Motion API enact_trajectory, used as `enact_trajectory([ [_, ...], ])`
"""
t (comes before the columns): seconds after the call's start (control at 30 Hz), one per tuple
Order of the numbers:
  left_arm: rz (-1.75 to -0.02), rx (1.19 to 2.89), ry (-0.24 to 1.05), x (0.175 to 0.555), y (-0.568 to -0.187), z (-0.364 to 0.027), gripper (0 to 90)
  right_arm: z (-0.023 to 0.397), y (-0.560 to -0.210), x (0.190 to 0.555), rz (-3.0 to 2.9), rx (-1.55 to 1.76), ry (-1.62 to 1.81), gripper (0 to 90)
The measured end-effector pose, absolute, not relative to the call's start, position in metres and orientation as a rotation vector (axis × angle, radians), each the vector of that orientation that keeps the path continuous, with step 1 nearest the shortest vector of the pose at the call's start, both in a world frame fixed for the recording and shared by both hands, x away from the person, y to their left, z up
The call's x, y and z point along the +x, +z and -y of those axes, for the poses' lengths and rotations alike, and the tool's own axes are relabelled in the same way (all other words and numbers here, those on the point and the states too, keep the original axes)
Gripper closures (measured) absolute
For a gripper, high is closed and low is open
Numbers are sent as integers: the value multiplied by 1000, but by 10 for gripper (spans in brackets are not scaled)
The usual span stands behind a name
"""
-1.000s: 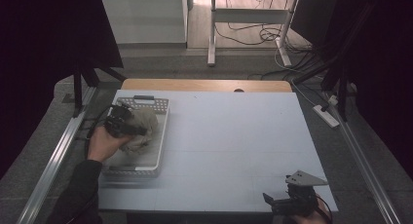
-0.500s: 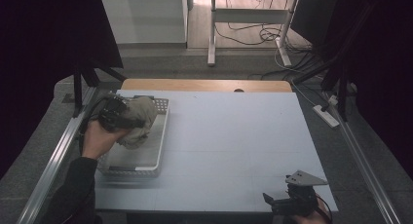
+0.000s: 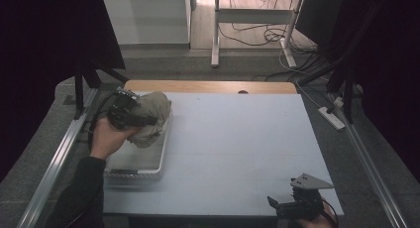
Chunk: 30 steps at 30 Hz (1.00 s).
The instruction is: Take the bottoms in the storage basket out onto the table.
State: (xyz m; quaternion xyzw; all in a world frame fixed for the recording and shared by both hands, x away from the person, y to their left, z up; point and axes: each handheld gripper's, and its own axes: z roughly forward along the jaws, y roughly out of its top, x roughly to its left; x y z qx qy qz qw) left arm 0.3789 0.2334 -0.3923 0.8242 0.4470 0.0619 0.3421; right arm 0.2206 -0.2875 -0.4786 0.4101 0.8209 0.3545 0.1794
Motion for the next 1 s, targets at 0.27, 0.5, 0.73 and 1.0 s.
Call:
enact_trajectory([
  [0.27,-1105,2149,162,378,-382,-216,522,287,-479,221,-2321,1158,1001,0],
  [0.5,-1058,2167,154,380,-377,-199,522,287,-479,221,-2322,1156,1001,0],
  [0.73,-1015,2194,144,383,-377,-177,521,288,-479,221,-2323,1155,1002,0],
  [1.0,-974,2221,127,386,-379,-155,521,287,-479,220,-2324,1151,1003,0],
])
